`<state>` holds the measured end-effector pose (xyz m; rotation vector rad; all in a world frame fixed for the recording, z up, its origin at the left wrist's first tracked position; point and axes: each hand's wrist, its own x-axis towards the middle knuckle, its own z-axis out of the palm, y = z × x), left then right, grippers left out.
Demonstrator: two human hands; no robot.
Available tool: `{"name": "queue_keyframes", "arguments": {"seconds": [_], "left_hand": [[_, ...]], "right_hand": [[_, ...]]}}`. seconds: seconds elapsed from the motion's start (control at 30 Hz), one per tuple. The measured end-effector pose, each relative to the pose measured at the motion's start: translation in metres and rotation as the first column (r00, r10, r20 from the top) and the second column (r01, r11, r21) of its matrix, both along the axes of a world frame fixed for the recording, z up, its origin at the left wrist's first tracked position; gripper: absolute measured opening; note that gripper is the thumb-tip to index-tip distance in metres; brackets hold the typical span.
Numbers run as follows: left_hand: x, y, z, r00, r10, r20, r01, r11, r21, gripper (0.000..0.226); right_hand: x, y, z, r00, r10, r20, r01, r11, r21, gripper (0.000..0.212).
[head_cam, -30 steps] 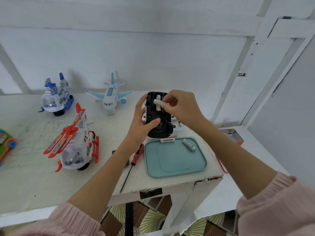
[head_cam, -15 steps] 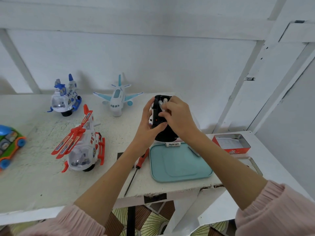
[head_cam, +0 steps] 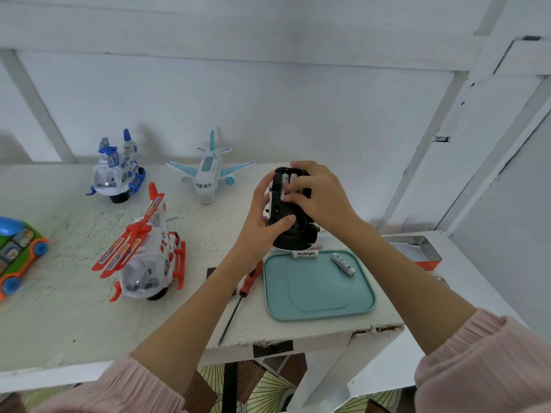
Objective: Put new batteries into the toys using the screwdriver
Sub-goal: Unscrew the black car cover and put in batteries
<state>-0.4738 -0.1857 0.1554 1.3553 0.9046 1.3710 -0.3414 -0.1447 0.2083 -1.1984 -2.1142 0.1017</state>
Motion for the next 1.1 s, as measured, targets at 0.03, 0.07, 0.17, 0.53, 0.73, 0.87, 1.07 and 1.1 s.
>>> {"name": "queue_keyframes", "arguments": {"seconds": [0.03,0.07,0.17,0.53,0.73,0.87,1.07,1.1], "left_hand": [[0.000,0.000,0.000,1.000,-0.002,-0.003,0.002,1.000,0.003,0.075],[0.000,0.000,0.000,1.000,-0.003,-0.004,0.003,1.000,0.002,0.075],[0.001,-0.001,0.001,1.000,-0.007,-0.015,0.007,1.000,0.003,0.075],[-0.004,-0.003,0.012,0.999,0.027,-0.024,-0.026,0.999,0.033,0.075],[-0.035,-0.006,0.031,0.992,0.116,-0.042,-0.111,0.989,0.101,0.078],[-0.071,-0.013,0.043,0.960,0.278,-0.021,-0.272,0.951,0.149,0.076],[-0.098,-0.027,0.050,0.933,0.358,-0.024,-0.347,0.918,0.193,0.074],[-0.099,-0.030,0.050,0.931,0.364,-0.025,-0.352,0.914,0.199,0.074]], "right_hand": [[0.000,0.001,0.002,1.000,0.006,-0.020,-0.007,0.999,-0.045,0.017],[0.000,0.001,0.004,1.000,0.000,-0.027,-0.002,0.998,-0.066,0.020],[-0.001,0.002,0.007,0.998,-0.060,-0.001,0.059,0.995,-0.074,0.024],[0.002,0.003,0.019,0.995,0.059,-0.076,-0.065,0.995,-0.081,0.017],[0.001,-0.015,0.021,0.955,0.125,-0.271,-0.085,0.984,0.154,0.021],[-0.013,-0.033,0.004,0.912,0.125,-0.390,-0.057,0.982,0.181,0.011],[-0.047,-0.054,-0.046,0.949,0.314,-0.029,-0.311,0.918,-0.247,0.015],[-0.052,-0.055,-0.052,0.931,0.359,0.063,-0.328,0.901,-0.285,0.019]]}}
